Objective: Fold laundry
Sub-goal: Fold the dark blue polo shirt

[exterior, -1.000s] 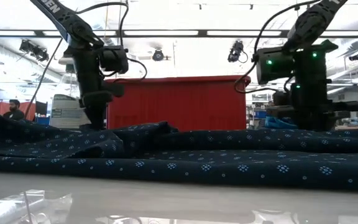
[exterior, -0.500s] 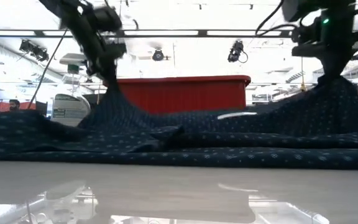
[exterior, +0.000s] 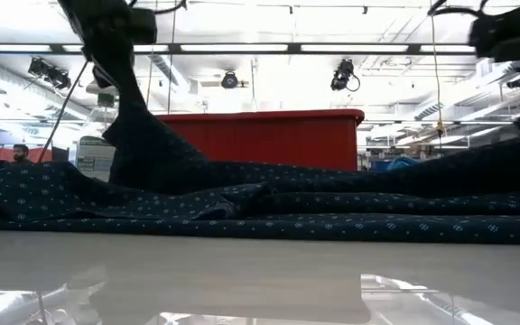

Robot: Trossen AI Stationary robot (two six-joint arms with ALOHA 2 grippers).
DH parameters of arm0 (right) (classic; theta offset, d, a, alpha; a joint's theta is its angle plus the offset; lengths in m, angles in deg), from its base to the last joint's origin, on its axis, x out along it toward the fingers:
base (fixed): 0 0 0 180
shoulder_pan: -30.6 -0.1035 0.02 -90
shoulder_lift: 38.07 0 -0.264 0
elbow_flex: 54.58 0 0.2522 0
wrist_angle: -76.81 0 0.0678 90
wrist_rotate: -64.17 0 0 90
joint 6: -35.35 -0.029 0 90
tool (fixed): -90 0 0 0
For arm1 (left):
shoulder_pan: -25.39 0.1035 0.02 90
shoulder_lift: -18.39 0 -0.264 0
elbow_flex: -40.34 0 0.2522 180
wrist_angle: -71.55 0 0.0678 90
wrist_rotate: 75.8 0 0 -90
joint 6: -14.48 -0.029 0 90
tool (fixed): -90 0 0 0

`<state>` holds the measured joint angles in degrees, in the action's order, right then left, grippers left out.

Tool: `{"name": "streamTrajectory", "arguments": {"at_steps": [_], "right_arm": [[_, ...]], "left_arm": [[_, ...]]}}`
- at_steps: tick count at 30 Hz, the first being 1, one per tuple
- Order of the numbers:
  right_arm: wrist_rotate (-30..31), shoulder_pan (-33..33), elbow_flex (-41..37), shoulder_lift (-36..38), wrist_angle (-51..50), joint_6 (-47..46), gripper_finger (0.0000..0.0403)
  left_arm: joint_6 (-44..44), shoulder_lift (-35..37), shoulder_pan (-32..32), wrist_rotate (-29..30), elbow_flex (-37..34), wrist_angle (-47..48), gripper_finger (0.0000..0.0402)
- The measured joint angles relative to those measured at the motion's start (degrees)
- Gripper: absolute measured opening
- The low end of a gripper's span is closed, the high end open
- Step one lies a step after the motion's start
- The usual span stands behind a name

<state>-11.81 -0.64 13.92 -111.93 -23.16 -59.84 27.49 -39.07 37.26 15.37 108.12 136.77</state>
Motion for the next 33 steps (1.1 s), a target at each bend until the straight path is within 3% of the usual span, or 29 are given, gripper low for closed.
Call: {"name": "streamTrajectory", "arguments": {"at_steps": [10,20,24,28,33], "right_arm": [[-5.59,-14.85,0.0,-6.47,7.52,-13.43,0.0],[-8.34,-22.9,0.0,-12.32,15.11,-20.74,0.0006],[-9.71,-23.5,-0.02,-14.54,18.71,-20.72,0.0042],[-11.32,-24.09,0.76,-12.81,23.47,-19.36,0.0094],[-2.35,-26.48,3.73,-6.29,24.23,-18.78,0.0145]], "left_arm": [[16.74,-0.71,-16.91,2.44,-0.04,4.12,0.0],[27.58,-4.09,-29.54,4.18,-0.04,1.96,0.0],[28.43,-9.17,-33.15,4.16,-0.04,1.91,0.0007],[32.67,-12.69,-35.09,4.16,-0.04,1.94,0.0044],[38.34,-12.37,-36.51,4.14,-0.04,2.47,0.0111]]}}
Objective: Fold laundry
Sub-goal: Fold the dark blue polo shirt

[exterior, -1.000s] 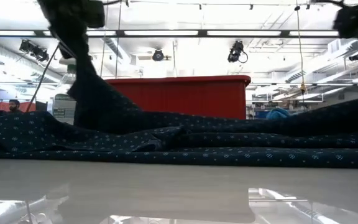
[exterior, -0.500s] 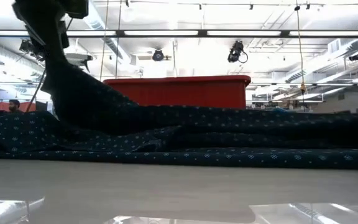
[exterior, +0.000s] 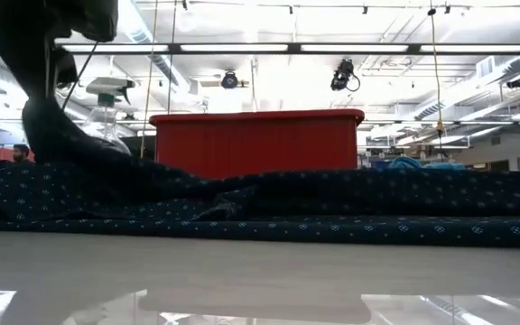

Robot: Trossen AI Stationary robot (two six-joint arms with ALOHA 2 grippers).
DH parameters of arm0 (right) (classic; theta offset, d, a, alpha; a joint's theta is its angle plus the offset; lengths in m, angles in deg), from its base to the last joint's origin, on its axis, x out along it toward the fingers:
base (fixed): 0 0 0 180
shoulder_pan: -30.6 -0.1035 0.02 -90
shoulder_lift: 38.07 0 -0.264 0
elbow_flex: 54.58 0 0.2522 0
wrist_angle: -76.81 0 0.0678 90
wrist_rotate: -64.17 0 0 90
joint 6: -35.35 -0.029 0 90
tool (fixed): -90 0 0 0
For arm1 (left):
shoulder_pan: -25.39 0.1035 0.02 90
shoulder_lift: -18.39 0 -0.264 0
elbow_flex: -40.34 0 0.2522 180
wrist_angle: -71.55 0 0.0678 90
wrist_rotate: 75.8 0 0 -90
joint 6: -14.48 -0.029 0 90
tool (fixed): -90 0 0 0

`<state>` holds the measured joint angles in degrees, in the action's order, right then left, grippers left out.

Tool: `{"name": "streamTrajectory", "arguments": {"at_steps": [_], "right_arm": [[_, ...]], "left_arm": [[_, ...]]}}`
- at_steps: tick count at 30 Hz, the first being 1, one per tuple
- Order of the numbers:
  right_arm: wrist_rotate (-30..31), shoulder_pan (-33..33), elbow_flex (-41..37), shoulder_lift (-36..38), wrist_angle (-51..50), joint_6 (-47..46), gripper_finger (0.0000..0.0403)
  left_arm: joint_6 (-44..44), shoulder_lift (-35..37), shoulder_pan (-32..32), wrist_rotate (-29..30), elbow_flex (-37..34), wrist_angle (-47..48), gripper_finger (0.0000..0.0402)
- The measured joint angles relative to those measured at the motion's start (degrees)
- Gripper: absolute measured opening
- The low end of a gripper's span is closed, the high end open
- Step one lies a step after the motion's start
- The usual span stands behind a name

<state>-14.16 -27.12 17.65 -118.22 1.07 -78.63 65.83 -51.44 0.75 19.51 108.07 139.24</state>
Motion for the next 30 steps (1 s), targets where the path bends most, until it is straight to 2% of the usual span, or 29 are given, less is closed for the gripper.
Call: {"name": "streamTrajectory", "arguments": {"at_steps": [3,6,8,11,15,19,22,26,30], "right_arm": [[8.22,1.13,-1.17,4.8,0.25,-0.59,0.0158],[11.75,7.2,-5.81,8.22,2.8,5.24,0.016],[12.76,13.74,-9.12,10.03,9.19,12.74,0.016],[14.27,25.79,-14.08,10.86,27.28,28.92,0.016],[8.02,42.96,-18.42,5.66,53.61,47.34,0.0159],[-1.47,54.92,-16.02,-4.59,68.84,58.89,0.0159],[-7.54,60.1,-9.89,-12.95,71.04,65.32,0.0159],[-15.41,62.75,0.42,-24.1,70.97,71.67,0.0159],[-18.53,63.1,10.55,-32.81,69.59,74.83,0.0158]], "left_arm": [[1.02,2.01,0.44,0.27,0.02,1.2,0.0149],[1.68,4.2,2.08,2.8,0.02,4.19,0.0181],[1.88,6.04,3.66,4.72,0.04,5.36,0.0198],[1.53,7.57,6.7,7.34,0.02,6.27,0.0214],[-4.94,6.78,11.59,8.14,0.0,4.48,0.0219],[-11.76,3.21,16.15,6.86,0.0,0.19,0.022],[-15.4,0.07,19.15,6.17,-0.01,-0.83,0.022],[-19.94,-3.76,23.51,2.25,-0.09,-1.46,0.022],[-22.21,-5.75,25.46,-0.58,-0.09,-0.91,0.022]]}}
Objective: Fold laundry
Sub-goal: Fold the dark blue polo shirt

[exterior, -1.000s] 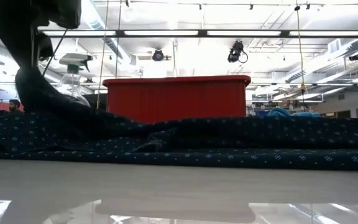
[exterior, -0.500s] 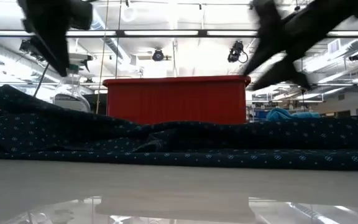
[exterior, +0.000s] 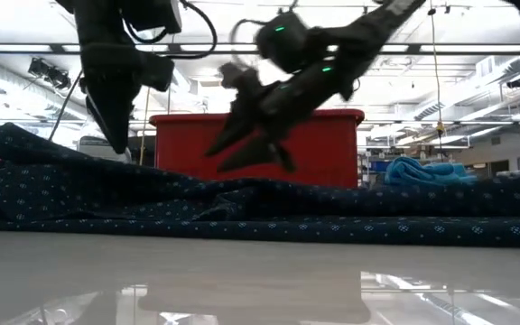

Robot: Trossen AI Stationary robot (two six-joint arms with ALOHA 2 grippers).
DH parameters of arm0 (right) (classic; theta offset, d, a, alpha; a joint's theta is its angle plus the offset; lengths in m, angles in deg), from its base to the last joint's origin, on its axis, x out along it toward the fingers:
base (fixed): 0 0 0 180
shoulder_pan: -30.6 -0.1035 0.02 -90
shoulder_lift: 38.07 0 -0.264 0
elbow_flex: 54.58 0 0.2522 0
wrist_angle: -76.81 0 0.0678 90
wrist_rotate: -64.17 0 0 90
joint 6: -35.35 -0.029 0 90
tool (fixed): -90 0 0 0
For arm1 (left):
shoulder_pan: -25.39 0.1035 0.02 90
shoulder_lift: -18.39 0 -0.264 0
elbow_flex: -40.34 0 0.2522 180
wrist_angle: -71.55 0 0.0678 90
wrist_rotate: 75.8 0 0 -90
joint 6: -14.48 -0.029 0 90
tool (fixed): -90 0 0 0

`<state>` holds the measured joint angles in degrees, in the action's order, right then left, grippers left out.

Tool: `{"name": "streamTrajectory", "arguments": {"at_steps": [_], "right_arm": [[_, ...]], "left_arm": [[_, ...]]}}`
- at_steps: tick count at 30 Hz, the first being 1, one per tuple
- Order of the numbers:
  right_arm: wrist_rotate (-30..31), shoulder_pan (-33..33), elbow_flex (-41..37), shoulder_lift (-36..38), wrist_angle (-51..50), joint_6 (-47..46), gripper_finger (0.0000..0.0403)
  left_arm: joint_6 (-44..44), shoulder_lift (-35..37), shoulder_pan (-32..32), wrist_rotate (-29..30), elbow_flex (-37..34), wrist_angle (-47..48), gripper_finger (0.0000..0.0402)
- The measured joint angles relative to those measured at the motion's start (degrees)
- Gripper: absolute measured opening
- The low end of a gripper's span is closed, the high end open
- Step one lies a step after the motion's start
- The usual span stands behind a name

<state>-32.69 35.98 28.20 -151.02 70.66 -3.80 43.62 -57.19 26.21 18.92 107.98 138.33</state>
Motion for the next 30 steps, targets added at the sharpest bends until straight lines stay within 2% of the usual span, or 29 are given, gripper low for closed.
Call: {"name": "streamTrajectory", "arguments": {"at_steps": [7,14,16,20,25,30], "right_arm": [[-0.9,0.01,10.83,-9.11,-6.34,1.9,0.0133],[-0.62,0.08,12.6,-12.55,-8.42,2.41,0.011],[-0.56,0.08,12.6,-12.63,-8.88,3.55,0.009],[-0.14,-0.58,12.6,-11.47,-9.56,7.41,0.0016],[2.9,-2.43,12.65,-6.78,-15.55,8.05,0.0006],[1.02,-3.87,12.67,-4.14,-26.28,3.94,0.0004]], "left_arm": [[-2.53,0.35,1.06,-0.55,0.0,3.22,0.022],[-3.01,0.36,2.03,-0.55,0.0,3.94,0.022],[-2.96,0.36,2.03,-0.58,0.0,3.94,0.022],[-2.4,0.36,2.01,-0.6,0.0,3.97,0.022],[-2.21,0.36,1.84,-0.59,0.0,5.17,0.022],[-2.36,0.36,1.81,-0.6,0.0,4.71,0.0218]]}}
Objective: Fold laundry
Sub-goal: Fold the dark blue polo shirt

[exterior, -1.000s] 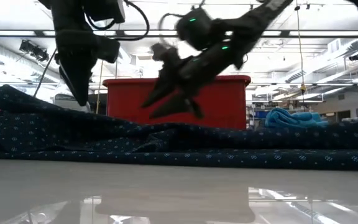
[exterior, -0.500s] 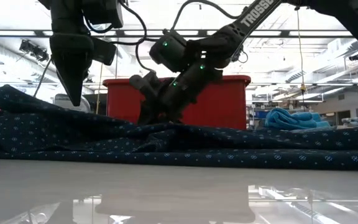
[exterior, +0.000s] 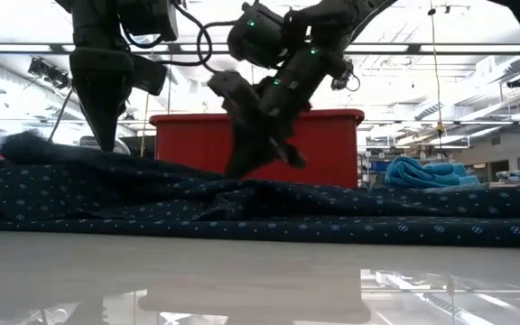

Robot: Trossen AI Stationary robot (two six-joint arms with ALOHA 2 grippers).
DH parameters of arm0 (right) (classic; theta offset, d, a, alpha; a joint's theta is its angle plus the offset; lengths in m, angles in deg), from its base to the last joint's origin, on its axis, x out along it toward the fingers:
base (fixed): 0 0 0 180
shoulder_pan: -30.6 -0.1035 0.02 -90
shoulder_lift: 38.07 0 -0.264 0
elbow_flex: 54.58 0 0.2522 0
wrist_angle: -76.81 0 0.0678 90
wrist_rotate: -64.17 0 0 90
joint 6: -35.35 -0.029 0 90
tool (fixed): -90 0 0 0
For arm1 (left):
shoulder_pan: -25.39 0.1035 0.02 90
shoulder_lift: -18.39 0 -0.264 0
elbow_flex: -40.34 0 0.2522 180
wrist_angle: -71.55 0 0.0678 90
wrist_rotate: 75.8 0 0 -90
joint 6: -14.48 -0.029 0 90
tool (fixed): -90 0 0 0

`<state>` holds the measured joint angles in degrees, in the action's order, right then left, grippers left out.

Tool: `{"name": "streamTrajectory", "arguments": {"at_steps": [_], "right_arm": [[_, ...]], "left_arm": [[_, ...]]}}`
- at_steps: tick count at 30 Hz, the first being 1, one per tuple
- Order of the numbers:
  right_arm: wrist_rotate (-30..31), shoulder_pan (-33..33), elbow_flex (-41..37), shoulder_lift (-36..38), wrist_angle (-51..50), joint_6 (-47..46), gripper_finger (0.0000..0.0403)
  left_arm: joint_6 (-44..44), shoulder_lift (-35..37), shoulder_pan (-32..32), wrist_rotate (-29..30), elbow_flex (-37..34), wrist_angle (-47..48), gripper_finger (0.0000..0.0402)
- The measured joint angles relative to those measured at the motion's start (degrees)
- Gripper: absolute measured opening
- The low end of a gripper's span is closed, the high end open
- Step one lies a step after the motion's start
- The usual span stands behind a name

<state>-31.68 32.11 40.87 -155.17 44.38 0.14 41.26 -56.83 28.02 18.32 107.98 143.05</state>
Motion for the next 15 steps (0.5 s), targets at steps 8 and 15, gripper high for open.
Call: {"name": "streamTrajectory", "arguments": {"at_steps": [8,15], "right_arm": [[-1.18,-2.58,0.07,-1.27,2.95,-8.07,0.0012],[3.63,-2.53,-0.03,4.31,-14.44,-5.29,0.0081]], "left_arm": [[0.67,-0.1,-1.26,-0.17,0.0,-6.0,0.0205],[3.83,-2.43,-3.72,-2.21,0.02,-11.51,0.0203]]}}
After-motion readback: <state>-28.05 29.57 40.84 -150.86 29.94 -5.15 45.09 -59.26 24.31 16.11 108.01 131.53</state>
